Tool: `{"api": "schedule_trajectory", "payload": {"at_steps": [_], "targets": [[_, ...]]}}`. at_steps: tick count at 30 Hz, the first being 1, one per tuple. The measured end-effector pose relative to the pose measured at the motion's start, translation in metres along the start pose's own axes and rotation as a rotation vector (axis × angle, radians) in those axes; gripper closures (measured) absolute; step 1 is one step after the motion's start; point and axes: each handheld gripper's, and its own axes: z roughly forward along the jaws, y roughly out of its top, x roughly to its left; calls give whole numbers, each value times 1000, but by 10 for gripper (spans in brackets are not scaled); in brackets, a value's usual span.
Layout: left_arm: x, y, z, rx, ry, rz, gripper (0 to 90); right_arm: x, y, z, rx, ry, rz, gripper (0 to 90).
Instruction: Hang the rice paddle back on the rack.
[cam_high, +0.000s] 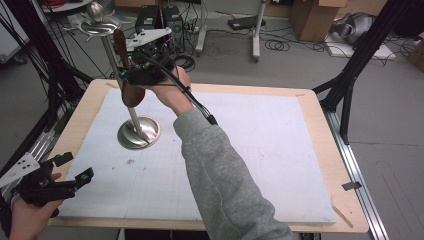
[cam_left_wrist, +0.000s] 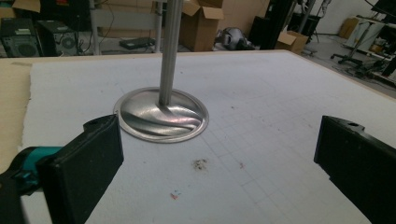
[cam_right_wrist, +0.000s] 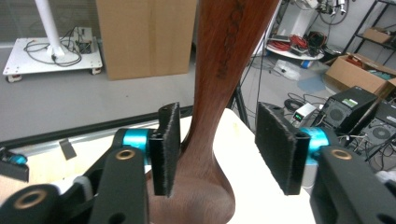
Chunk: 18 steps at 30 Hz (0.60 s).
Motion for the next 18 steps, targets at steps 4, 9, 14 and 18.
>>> {"api": "schedule_trajectory", "payload": {"at_steps": [4,9,14,18], "targets": [[2,0,2,7,19,-6,18,-1,-4,-3,4,2,-10,383],[3,0,4,9,30,-18,18,-3,-8,-7,10,-16,-14,203],[2,0,8,17,24,-16,18,-8,-11,-12,25,-27,9,76],[0,1,12,19,-3,-7,17,-11,-16,-14,57,5,-3,0]]}}
